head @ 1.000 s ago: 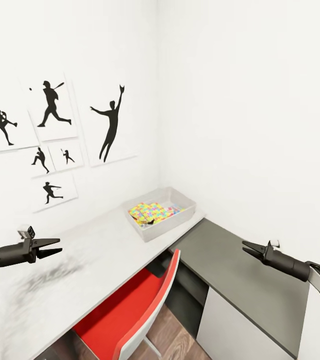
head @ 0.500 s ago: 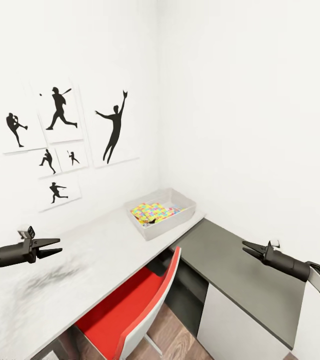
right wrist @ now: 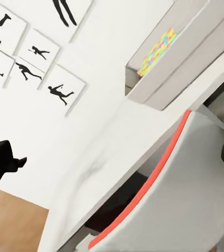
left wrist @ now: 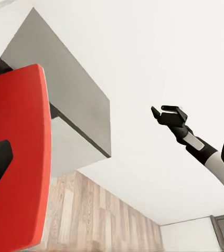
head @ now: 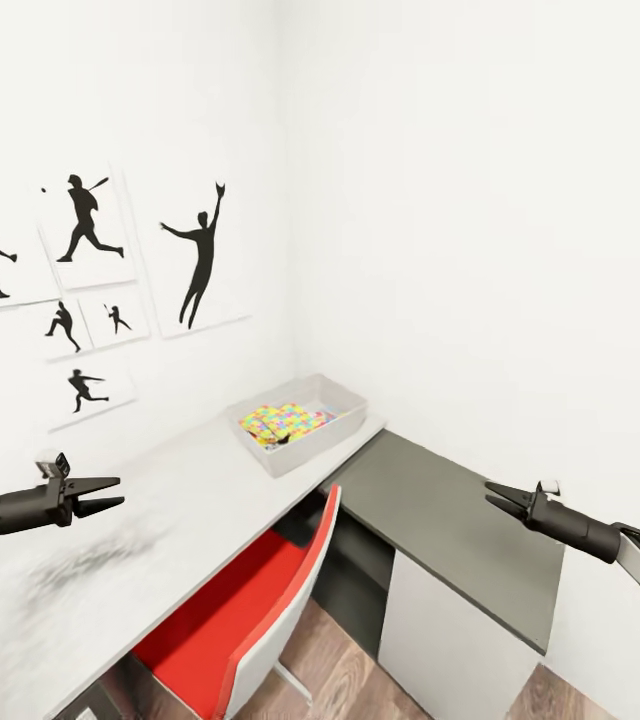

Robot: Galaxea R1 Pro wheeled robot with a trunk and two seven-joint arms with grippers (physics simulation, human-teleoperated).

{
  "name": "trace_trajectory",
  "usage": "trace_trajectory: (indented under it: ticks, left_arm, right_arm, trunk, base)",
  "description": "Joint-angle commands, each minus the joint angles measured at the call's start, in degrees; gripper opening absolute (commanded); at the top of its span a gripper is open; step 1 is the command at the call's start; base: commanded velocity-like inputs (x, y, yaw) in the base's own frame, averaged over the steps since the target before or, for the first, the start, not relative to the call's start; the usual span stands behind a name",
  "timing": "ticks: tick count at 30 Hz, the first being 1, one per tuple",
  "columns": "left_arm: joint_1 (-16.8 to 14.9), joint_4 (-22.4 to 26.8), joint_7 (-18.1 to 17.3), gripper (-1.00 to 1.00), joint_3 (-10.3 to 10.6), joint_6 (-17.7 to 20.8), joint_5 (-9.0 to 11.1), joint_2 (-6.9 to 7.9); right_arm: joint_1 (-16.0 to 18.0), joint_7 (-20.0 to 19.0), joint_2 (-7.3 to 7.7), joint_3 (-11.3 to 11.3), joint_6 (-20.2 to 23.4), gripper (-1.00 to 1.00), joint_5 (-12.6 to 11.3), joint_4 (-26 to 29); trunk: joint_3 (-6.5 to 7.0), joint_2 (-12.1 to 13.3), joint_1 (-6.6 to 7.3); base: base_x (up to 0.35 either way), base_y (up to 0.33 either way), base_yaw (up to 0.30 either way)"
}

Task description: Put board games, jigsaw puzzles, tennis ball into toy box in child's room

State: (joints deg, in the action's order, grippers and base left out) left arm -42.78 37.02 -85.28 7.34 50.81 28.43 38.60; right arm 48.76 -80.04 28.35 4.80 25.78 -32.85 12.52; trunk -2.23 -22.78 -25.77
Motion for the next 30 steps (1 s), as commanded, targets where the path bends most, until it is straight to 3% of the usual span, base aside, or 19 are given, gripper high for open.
trace_trajectory:
  ticks: [1,9,19,30]
  left_arm:
    - [-0.05,-0.02,-0.24,1.0,0.27,0.6,0.27,0.1]
    - [-0.03,-0.02,-0.24,1.0,0.22,0.54,0.27,0.34]
    - [-0.02,-0.02,-0.24,1.0,0.3,0.52,0.31,1.18]
    - [-0.02,-0.02,-0.25,1.0,0.31,0.52,0.22,1.22]
  right_arm:
    - [0.08,-0.12,0.04,0.47,0.59,1.0,-0.54,-0.03]
    - [0.09,-0.04,-0.03,0.47,0.59,1.0,-0.5,-0.03]
    - [0.07,0.03,-0.04,0.48,0.51,1.0,-0.5,-0.02]
    - [0.08,-0.01,-0.06,0.48,0.5,1.0,-0.54,-0.03]
  trunk:
    - [-0.12,-0.14,-0.02]
    - [0.04,-0.14,-0.02]
    - [0.07,-0.14,-0.02]
    - [0.45,-0.14,-0.02]
  base:
    - [-0.207,0.098,-0.276]
    - [-0.16,0.05,-0.257]
    - [-0.135,0.041,-0.033]
    - [-0.28,0.102,-0.095]
